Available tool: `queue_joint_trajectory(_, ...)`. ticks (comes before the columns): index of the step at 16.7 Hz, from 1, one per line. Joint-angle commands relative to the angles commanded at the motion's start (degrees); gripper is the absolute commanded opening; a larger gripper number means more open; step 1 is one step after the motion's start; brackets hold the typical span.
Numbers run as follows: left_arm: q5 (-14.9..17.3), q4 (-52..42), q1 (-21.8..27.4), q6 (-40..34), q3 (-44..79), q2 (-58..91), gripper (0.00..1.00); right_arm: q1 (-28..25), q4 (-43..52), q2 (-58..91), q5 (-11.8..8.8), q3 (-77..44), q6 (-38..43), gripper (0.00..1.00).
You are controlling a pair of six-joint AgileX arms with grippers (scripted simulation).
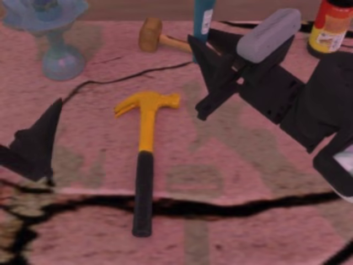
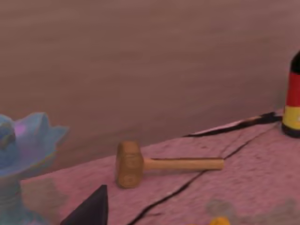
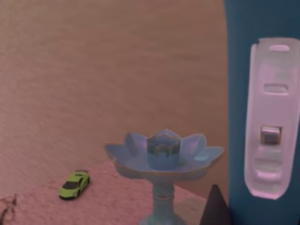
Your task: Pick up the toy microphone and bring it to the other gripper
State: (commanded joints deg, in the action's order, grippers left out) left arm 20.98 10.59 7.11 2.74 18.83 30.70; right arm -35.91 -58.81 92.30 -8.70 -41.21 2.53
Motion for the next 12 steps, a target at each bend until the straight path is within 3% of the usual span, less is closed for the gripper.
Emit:
queue_joint_trajectory(7,19.10,11.62,6.35,2.99,19.16,30.72,1.00,0.00,0.00,0.00,0.00,0.00,0.00,0.00)
queue_joint_trajectory(10,24.51,14.25,8.16,3.69,23.94,38.81,1.00,0.00,0.00,0.00,0.00,0.00,0.00,0.00)
queue_joint_trajectory(12,26.43,14.97,8.79,3.85,25.43,41.74,1.00,0.00,0.00,0.00,0.00,0.00,0.00,0.00)
